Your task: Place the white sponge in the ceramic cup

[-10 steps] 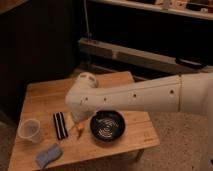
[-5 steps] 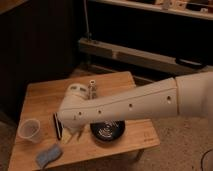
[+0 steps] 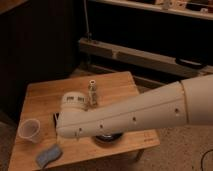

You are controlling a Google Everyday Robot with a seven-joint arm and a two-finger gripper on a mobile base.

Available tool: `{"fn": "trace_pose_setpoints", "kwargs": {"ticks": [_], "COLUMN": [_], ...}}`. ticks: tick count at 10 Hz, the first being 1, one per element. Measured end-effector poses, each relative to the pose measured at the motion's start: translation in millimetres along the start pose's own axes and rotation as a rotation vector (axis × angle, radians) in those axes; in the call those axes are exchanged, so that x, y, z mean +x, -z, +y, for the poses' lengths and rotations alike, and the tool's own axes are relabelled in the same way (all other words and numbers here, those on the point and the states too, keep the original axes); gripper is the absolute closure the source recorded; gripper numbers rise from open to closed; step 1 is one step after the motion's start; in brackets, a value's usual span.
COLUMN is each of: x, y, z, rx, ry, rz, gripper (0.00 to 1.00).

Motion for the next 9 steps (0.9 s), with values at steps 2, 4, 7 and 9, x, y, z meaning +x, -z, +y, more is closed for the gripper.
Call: {"fn": "trace_pose_setpoints", "kwargs": {"ticks": [2,4,7,9], "x": [-32,-49,-63,-65], "y": [-2,-7,-11,-10], "z": [-1,-10,-25,-26], "rx": [-0.016,-0.069,-0.085,-0.087], "ry": [0.211,0.299,0.360,0.372], "rz": [-0.180,-0.284,-0.382,-0.391], "gripper": [0.20,0.20,0.20,0.20]}}
